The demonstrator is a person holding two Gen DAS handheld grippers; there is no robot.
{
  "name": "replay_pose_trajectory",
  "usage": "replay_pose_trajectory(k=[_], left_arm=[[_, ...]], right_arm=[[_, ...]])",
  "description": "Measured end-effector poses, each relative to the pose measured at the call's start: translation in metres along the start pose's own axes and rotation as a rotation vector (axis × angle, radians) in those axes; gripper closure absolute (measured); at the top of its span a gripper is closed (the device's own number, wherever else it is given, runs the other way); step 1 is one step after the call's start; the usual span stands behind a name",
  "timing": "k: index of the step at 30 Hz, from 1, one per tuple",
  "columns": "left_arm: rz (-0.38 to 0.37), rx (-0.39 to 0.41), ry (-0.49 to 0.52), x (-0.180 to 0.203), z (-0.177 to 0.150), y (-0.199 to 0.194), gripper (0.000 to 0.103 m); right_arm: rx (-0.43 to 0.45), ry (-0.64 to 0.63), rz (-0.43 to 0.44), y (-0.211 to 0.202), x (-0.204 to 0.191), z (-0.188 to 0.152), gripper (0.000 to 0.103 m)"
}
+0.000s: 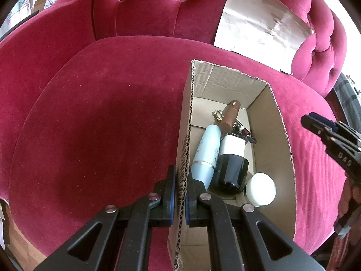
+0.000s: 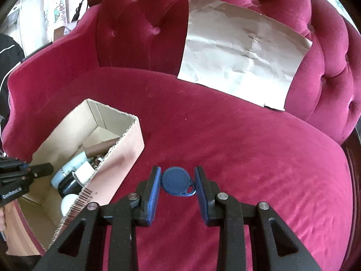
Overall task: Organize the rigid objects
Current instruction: 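Carry the blue fob into the box and release it with the right tool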
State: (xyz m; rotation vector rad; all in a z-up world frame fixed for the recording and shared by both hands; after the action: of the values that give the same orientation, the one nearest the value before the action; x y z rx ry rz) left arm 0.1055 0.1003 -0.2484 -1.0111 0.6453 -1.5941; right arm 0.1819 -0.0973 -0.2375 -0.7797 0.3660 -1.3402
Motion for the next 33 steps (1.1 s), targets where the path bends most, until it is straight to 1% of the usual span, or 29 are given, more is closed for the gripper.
replay_pose_trajectory(k=[10, 15, 22, 33], left_arm=[[0.0, 0.0, 0.0, 0.001, 0.0, 0.0, 0.097], [-0.001, 0.0, -0.001, 0.001, 0.0, 0.0, 0.097], [-0.001, 0.0, -0.001, 0.001, 0.0, 0.001, 0.097], [0.0, -0.001, 0.001, 0.002, 0.0, 0.001, 0.097]], right_arm=[[0.035, 0.029, -0.001, -0.023, 0.001, 0.011, 0.071], [0.049, 0.049, 0.035, -0.033, -0.003, 0.02, 0.071], [0.081, 0.013, 0.062, -0.046, -0.02, 0.036, 0.071], [0.105, -0.062, 0.131, -0.054, -0.062, 0.054, 0.071]])
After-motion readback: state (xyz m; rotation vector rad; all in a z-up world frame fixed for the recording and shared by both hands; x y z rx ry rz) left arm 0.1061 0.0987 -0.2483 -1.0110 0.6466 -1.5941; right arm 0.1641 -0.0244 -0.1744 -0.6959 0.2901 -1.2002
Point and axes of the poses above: each gripper's, at about its wrist camera, not at the fingertips, and y roughly the way its jaws point, x to its right, z to its top, the point moved 10 cm from there along y, roughly the way its jaws point, and after that the axes turned 10 degrees about -z, right-handed, at the moved point
